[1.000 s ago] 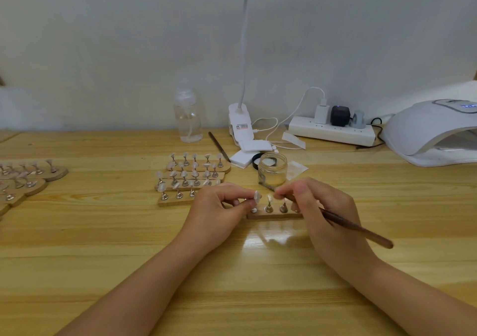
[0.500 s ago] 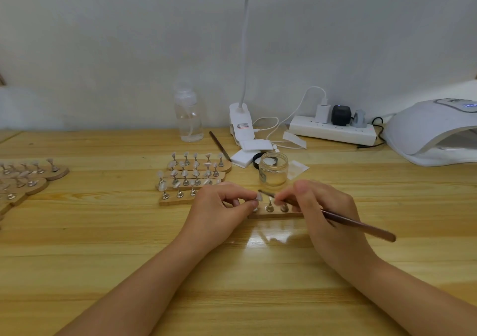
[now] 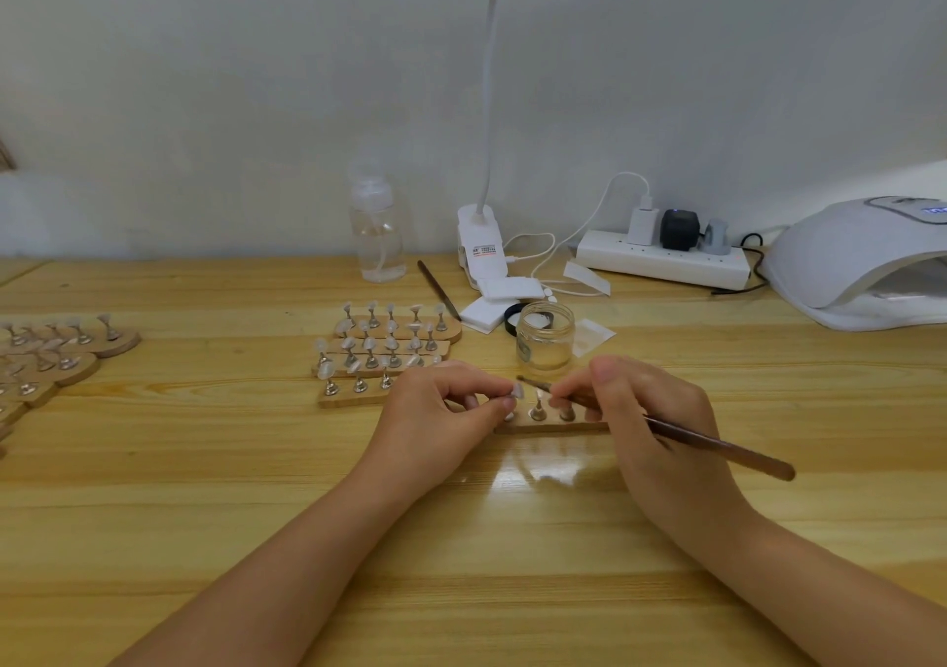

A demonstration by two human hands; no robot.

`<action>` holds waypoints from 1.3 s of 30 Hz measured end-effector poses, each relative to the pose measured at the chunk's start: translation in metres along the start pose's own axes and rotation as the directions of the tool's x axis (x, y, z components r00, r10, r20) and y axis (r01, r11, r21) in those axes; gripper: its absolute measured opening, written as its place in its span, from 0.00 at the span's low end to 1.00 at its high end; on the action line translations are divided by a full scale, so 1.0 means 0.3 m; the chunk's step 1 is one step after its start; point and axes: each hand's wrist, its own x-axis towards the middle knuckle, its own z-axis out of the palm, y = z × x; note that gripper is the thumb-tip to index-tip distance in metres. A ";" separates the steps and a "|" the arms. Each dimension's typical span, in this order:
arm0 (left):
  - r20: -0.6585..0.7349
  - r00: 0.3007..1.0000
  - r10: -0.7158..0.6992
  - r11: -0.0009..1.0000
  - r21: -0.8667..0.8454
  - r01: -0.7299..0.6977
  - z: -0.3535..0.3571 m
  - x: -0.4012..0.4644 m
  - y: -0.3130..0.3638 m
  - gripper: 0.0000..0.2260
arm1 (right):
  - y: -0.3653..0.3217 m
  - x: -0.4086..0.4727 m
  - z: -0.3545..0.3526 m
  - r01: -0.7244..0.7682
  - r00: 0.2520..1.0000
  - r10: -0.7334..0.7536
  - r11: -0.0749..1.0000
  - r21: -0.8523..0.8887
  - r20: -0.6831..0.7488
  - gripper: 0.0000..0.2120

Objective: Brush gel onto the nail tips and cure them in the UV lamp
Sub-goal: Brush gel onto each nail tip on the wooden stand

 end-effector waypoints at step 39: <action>0.005 1.000 0.017 0.999 -0.050 -0.016 0.001 0.009 -0.018 0.12 | -0.001 -0.001 -0.002 -0.108 0.994 0.112 0.976 0.189 -0.009 0.20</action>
